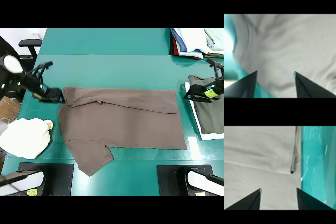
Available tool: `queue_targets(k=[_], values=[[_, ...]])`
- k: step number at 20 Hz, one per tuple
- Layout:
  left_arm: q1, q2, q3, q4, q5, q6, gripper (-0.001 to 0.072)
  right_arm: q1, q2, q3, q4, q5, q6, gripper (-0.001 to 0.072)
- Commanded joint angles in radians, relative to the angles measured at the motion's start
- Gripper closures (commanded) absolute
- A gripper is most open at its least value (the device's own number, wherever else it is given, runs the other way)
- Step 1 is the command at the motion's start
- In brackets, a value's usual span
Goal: Fold the shirts.
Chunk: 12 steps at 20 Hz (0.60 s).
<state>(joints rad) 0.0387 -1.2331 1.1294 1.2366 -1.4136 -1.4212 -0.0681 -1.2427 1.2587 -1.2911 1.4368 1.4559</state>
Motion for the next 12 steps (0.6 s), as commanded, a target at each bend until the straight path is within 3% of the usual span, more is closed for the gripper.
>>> queue_targets(k=[1, 6, 9, 12], values=[[-0.001, 0.234, -0.314, 0.012, 0.02, -0.075, 0.0163, -0.002, 0.072, -0.002, 0.038, -0.003, -0.007, 0.0208], [-0.001, 0.46, -0.672, -0.069, 0.064, -0.154, 0.0162, -0.002, 0.095, -0.002, 0.094, -0.042, -0.011, 0.0208], [-0.05, 0.477, -0.762, -0.149, 0.122, -0.161, 0.0163, -0.002, 0.095, -0.001, 0.094, -0.042, -0.011, 0.0208], [-0.144, 0.477, -0.807, -0.164, 0.224, -0.222, 0.0163, -0.002, 0.095, -0.001, 0.094, -0.042, -0.011, 0.0209]])
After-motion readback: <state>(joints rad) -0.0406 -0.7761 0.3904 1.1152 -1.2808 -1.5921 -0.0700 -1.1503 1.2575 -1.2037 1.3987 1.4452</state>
